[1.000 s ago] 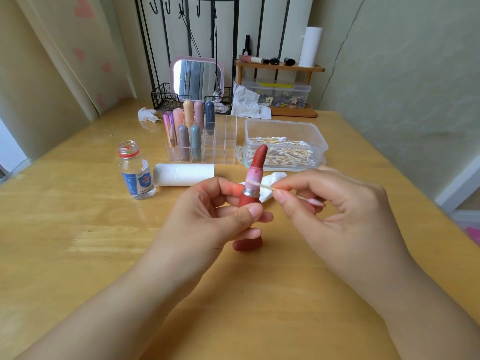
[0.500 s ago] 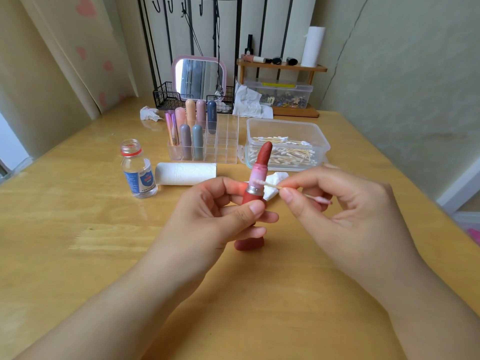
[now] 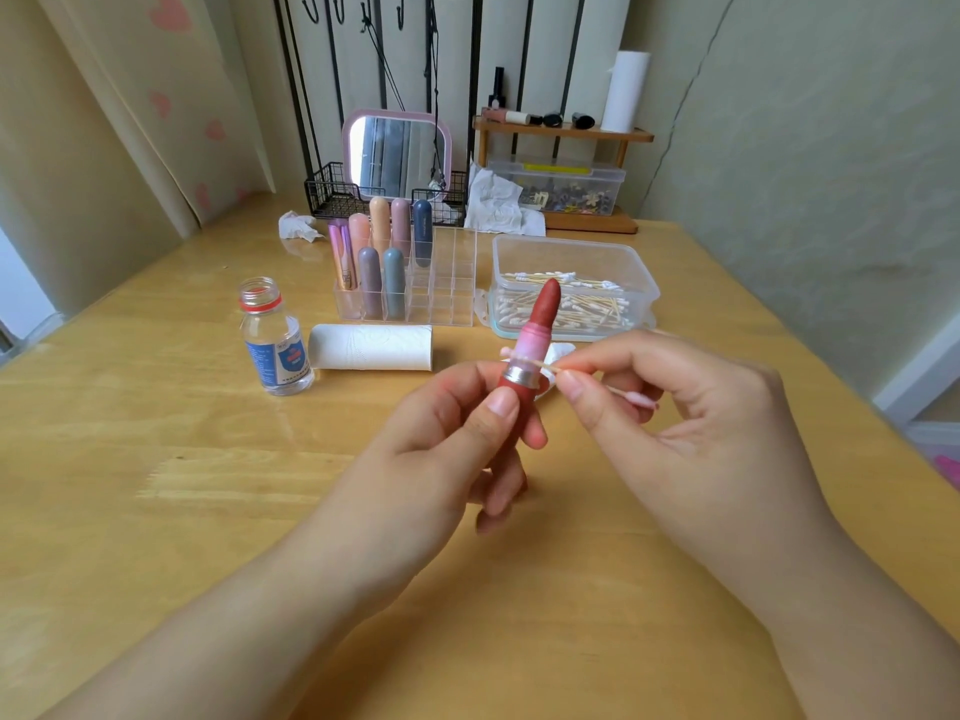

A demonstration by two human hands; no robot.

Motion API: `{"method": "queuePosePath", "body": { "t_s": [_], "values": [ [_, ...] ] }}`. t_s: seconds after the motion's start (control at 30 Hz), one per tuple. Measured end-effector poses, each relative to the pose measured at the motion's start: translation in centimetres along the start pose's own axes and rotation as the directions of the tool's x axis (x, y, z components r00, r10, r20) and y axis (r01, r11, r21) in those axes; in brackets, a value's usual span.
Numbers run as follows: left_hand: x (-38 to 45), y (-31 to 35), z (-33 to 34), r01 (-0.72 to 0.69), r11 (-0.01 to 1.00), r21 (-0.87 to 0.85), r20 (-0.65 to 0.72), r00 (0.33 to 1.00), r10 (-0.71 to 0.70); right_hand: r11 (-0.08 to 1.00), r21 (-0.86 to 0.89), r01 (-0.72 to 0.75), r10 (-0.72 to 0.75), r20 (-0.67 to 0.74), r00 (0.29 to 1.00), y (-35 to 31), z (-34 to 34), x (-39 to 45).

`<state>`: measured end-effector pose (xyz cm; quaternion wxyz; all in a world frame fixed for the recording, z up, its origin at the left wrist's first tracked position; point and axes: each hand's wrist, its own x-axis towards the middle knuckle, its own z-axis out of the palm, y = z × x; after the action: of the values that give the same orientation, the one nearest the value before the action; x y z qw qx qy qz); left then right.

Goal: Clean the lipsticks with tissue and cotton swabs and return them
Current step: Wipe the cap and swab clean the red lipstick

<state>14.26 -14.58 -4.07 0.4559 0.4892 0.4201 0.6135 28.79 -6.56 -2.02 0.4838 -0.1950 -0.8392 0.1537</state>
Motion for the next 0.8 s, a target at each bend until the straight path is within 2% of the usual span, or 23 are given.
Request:
{"method": "queuePosePath", "body": {
  "t_s": [0.1,0.27,0.4,0.63,0.8],
  "values": [
    [0.05,-0.16,-0.05,-0.005,1.0,0.02,-0.004,1.0,0.005,1.0,-0.006,-0.03,0.03,-0.056,0.998,0.13,-0.21,0.04],
    [0.08,-0.19,-0.13,-0.023,1.0,0.002,0.001,1.0,0.023,1.0,0.01,0.003,-0.003,0.037,0.999,0.0,-0.12,-0.08],
    [0.07,-0.27,-0.21,-0.008,1.0,-0.002,-0.011,1.0,0.008,1.0,0.004,-0.027,0.027,-0.045,0.999,0.25,-0.28,0.0],
    [-0.14,0.17,0.35,0.024,0.975,-0.219,0.005,1.0,-0.024,1.0,0.003,0.006,-0.006,0.019,1.0,-0.09,0.22,-0.19],
    [-0.16,0.15,0.61,0.035,0.975,-0.218,0.004,0.999,-0.035,1.0,-0.003,0.0,0.0,0.019,1.0,-0.09,0.33,-0.18]
  ]
}}
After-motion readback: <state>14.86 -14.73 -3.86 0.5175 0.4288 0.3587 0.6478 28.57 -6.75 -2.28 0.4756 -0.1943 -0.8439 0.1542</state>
